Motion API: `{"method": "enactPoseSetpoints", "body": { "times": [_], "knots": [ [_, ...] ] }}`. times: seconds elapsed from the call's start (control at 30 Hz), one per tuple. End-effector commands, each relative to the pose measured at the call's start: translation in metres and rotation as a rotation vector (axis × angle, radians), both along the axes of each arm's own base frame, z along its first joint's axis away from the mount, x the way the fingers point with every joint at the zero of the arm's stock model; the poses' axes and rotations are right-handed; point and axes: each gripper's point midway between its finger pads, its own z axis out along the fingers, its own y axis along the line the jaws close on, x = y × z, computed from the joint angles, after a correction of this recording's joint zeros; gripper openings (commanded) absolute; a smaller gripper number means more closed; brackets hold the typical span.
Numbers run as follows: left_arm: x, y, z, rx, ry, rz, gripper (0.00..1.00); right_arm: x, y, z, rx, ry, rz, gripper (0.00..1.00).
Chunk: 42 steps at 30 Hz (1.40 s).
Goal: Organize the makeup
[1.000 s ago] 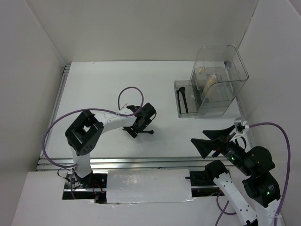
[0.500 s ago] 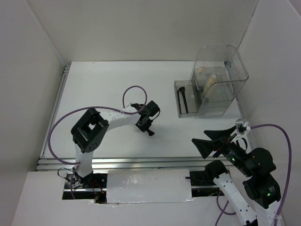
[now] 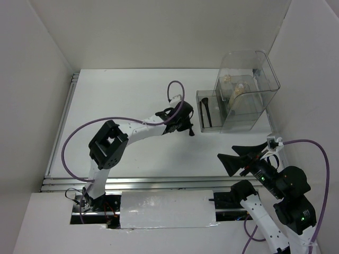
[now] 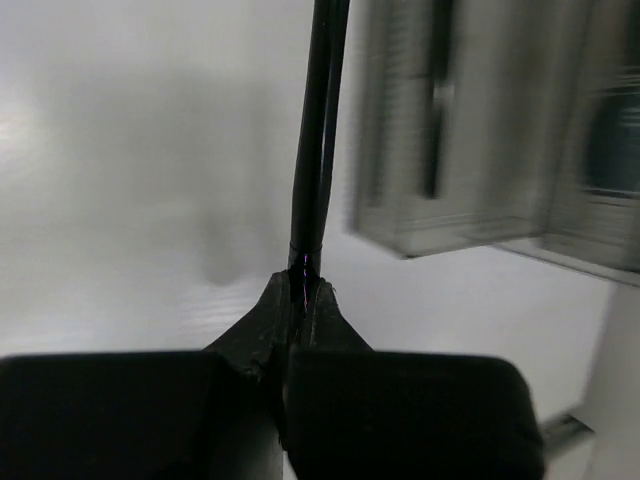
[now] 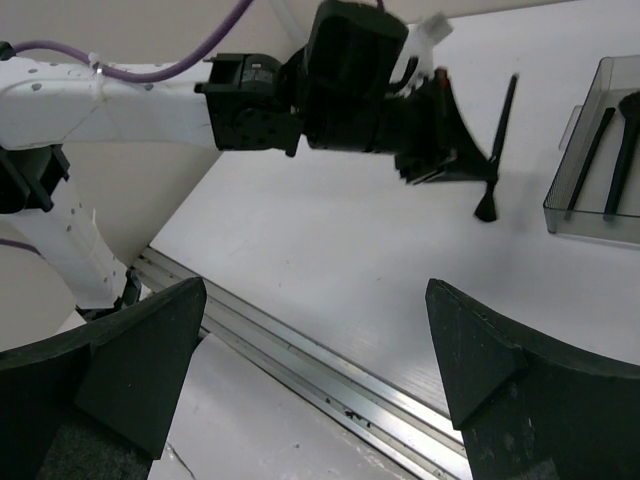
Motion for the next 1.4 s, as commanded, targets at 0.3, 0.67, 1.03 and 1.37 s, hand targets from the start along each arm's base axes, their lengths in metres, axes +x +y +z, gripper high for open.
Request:
{"method": "enactPoseSetpoints", "body": {
  "times": [0.3, 0.67, 1.03, 1.37],
  "knots": [
    [0.086, -0.13, 0.089, -0.387, -0.302, -0.364, 0.01, 0.0, -0.007, 0.004, -0.024, -0.014, -0.031, 0.99],
    [0.101, -0.116, 0.072, -0.374, -0.274, -0.288, 0.73, 0.001, -0.01, 0.004, -0.046, -0.02, -0.046, 0.99],
    [0.085, -0.049, 0.131, -0.276, -0.313, -0.099, 0.76, 0.006, -0.003, 0.0, -0.039, -0.01, -0.02, 1.0],
    [0.112, 0.026, 0.045, 0.148, -0.143, 0.167, 0.07, 0.006, -0.001, 0.0, -0.037, -0.009, -0.008, 1.0]
  ]
}}
